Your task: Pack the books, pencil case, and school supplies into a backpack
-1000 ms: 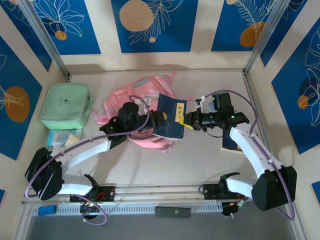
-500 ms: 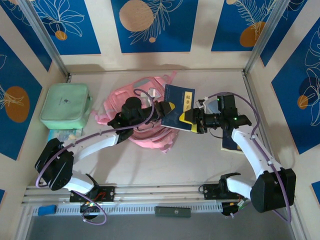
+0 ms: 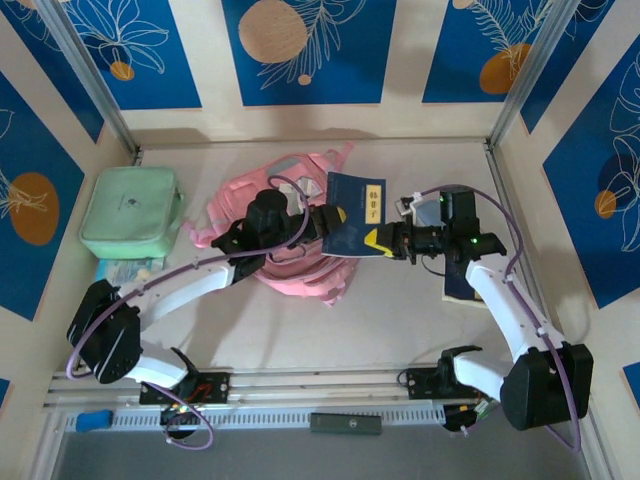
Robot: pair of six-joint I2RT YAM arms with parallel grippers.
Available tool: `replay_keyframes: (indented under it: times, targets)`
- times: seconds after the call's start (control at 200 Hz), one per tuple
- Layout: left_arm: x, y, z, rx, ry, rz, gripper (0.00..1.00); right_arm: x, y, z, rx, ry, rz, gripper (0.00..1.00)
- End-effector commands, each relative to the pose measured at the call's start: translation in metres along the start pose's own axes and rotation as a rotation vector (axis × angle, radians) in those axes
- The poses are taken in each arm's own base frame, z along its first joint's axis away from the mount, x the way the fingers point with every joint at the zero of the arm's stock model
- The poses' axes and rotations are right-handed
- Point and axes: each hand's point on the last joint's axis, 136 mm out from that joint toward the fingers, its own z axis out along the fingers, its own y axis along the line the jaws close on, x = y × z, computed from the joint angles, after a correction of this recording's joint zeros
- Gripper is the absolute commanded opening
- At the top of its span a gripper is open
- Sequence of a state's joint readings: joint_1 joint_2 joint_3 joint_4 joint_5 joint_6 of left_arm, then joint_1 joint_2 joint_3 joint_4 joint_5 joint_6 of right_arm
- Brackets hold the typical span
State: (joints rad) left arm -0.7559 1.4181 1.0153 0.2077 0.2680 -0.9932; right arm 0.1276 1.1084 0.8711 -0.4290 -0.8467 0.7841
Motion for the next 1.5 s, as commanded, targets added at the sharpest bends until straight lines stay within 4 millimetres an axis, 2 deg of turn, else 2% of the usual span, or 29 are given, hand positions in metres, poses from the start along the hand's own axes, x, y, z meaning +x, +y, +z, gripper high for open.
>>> replay_keyframes:
  times: [0.0,0.11,0.225,0.33,0.415,0.5,0.61,0.745,0.92,1.065,1.16,1.235,1.325,1.496]
  targets:
    - [-0.001,0.009,-0.024,-0.14,0.05,0.216,0.48,-0.008,-0.007,-0.022,0.093,-0.087,0.012,0.0]
    - [0.016,0.049,-0.037,-0.361,0.211,0.392,0.51,-0.017,-0.029,-0.048,0.178,-0.186,0.09,0.0]
    - [0.036,0.065,-0.034,-0.379,0.364,0.492,0.52,-0.022,-0.044,-0.069,0.199,-0.254,0.137,0.0]
    - [0.057,0.09,-0.021,-0.415,0.51,0.553,0.54,-0.024,-0.057,-0.079,0.214,-0.288,0.173,0.0]
    - [0.065,0.105,-0.008,-0.447,0.586,0.584,0.55,-0.024,-0.063,-0.082,0.216,-0.299,0.187,0.0]
    - [0.068,0.107,0.01,-0.427,0.601,0.623,0.56,-0.024,-0.066,-0.082,0.225,-0.301,0.185,0.0]
    - [0.082,0.11,0.031,-0.358,0.652,0.662,0.56,-0.026,-0.069,-0.083,0.23,-0.304,0.195,0.0]
    - [0.081,0.128,0.051,-0.388,0.667,0.69,0.54,-0.028,-0.067,-0.08,0.191,-0.299,0.191,0.0]
    - [0.073,0.136,0.062,-0.425,0.652,0.724,0.4,-0.029,-0.07,-0.077,0.19,-0.297,0.197,0.0]
    - [0.073,0.148,0.057,-0.468,0.651,0.727,0.18,-0.028,-0.071,-0.076,0.194,-0.29,0.193,0.0]
    - [0.076,0.144,0.056,-0.445,0.657,0.716,0.06,-0.028,-0.073,-0.075,0.204,-0.287,0.192,0.0]
    - [0.07,0.131,0.053,-0.427,0.633,0.725,0.0,-0.028,-0.075,-0.073,0.215,-0.278,0.193,0.0]
    - [0.049,0.111,0.044,-0.439,0.561,0.758,0.0,-0.025,-0.074,-0.068,0.224,-0.251,0.198,0.0]
    - [0.002,0.075,0.012,-0.518,0.386,0.827,0.0,-0.01,-0.071,-0.051,0.26,-0.172,0.183,0.0]
